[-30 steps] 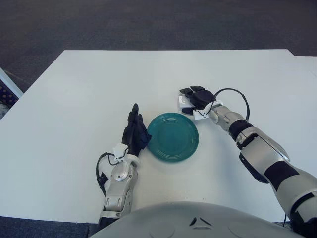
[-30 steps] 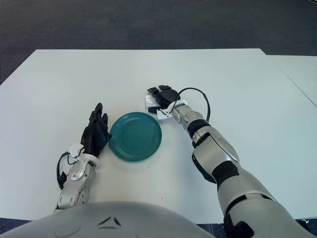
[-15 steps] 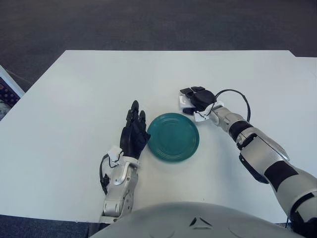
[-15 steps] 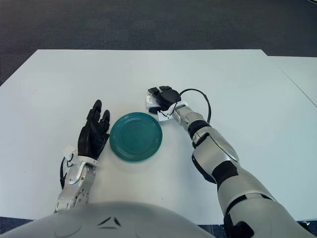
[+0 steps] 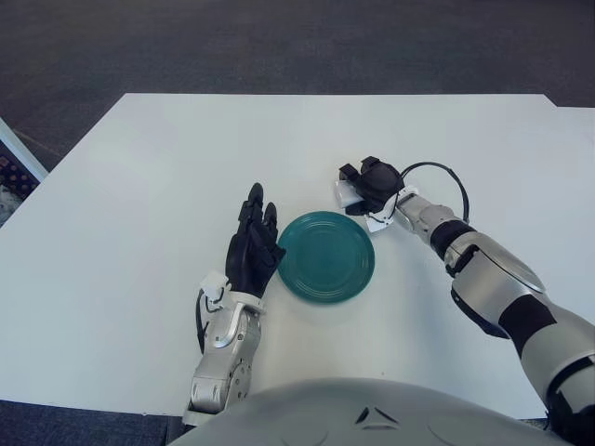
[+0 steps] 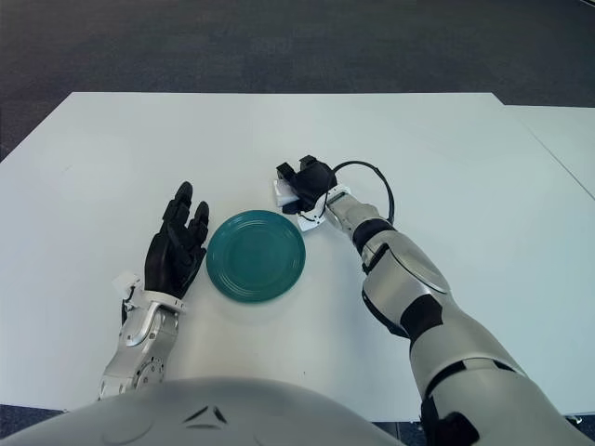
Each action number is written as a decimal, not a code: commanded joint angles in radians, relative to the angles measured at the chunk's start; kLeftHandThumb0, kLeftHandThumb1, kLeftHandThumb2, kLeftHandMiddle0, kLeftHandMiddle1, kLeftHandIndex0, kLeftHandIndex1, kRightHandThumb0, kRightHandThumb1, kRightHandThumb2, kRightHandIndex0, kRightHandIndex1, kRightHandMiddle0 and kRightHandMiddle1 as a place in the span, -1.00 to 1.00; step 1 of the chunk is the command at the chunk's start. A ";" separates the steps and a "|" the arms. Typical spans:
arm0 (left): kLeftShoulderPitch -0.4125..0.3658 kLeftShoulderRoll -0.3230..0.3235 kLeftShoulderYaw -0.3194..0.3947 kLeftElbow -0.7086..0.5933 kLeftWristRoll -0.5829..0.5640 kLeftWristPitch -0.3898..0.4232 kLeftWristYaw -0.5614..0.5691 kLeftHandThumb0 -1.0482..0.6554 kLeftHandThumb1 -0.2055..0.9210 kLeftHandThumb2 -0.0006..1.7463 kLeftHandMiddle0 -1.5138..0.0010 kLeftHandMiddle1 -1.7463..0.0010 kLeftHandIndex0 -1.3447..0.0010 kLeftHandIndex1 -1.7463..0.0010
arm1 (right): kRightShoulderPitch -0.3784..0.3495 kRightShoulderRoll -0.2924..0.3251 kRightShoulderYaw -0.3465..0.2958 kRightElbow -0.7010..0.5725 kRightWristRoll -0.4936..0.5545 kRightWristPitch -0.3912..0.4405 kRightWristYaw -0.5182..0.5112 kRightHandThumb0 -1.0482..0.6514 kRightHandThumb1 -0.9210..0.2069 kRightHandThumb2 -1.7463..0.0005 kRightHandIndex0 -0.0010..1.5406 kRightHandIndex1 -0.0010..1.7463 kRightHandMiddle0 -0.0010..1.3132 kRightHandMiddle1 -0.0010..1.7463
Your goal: Put the charger into the plate.
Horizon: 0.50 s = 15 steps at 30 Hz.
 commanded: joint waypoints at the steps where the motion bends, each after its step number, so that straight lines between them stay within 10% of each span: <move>1: 0.019 -0.029 -0.018 -0.037 0.003 0.019 0.017 -1.00 1.00 0.13 0.95 1.00 0.98 0.96 | 0.067 -0.030 0.060 0.048 -0.067 -0.009 0.043 -0.56 -1.00 0.37 0.02 0.99 -0.09 0.99; 15: 0.039 -0.025 -0.021 -0.105 -0.071 0.040 0.009 -0.98 1.00 0.08 0.90 0.98 0.92 0.92 | 0.034 -0.052 0.024 0.042 -0.017 -0.021 0.139 -0.67 -1.00 0.08 0.09 1.00 0.19 1.00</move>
